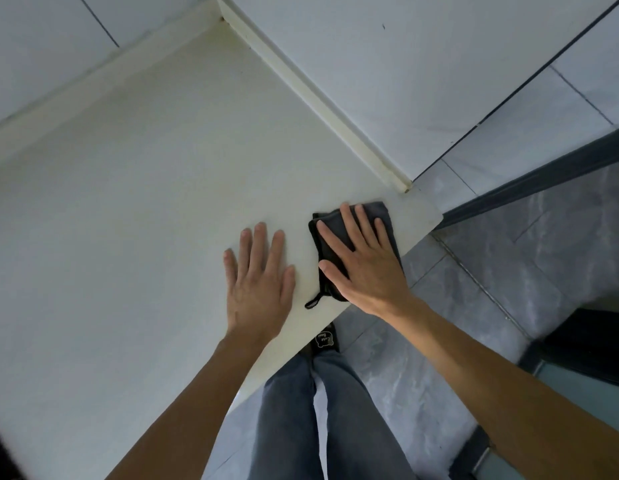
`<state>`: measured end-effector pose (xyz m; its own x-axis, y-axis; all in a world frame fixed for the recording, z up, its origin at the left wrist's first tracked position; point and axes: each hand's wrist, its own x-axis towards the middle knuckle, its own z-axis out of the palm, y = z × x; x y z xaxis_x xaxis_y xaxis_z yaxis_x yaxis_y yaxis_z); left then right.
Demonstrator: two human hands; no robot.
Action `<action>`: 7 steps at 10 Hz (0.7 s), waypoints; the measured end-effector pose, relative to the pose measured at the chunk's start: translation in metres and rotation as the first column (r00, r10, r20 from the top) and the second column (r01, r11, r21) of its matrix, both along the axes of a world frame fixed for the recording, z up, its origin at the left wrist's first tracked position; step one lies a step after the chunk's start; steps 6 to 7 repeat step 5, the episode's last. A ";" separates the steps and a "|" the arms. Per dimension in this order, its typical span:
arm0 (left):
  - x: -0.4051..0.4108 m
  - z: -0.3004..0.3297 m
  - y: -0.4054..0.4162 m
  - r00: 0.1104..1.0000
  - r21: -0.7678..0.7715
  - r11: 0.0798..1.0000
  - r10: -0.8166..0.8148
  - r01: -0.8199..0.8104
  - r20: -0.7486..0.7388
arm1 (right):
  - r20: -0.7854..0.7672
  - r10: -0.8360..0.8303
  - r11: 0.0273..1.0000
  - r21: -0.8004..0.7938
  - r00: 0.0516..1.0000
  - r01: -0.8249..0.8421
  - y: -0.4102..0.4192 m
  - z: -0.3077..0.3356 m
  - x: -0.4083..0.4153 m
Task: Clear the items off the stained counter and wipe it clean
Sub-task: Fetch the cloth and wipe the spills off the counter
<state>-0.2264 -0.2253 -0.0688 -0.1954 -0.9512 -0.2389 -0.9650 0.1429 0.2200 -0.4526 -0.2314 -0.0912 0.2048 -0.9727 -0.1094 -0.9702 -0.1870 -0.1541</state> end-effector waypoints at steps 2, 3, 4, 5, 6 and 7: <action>-0.001 0.013 0.011 1.000 0.036 0.999 0.014 -0.013 -0.021 | -0.003 0.076 0.997 0.035 0.997 -0.076 -0.029 0.008 0.012; 0.002 0.023 0.012 0.998 0.132 0.991 0.019 -0.011 -0.055 | -0.018 0.093 0.992 0.085 0.996 -0.091 -0.025 0.018 0.011; 0.011 0.041 0.011 0.990 0.203 0.978 0.066 -0.039 -0.128 | 0.054 0.054 0.987 0.151 0.997 -0.062 -0.030 0.036 0.018; 0.020 0.067 0.039 0.967 0.243 0.959 0.187 -0.142 -0.173 | 0.227 0.033 0.986 0.152 0.973 -0.069 0.003 0.058 0.023; 0.020 0.067 0.039 0.967 0.243 0.959 0.187 -0.142 -0.173 | 0.227 0.033 0.986 0.152 0.973 -0.069 0.003 0.058 0.023; 0.020 0.067 0.039 0.967 0.243 0.959 0.187 -0.142 -0.173 | 0.227 0.033 0.986 0.152 0.973 -0.069 0.003 0.058 0.023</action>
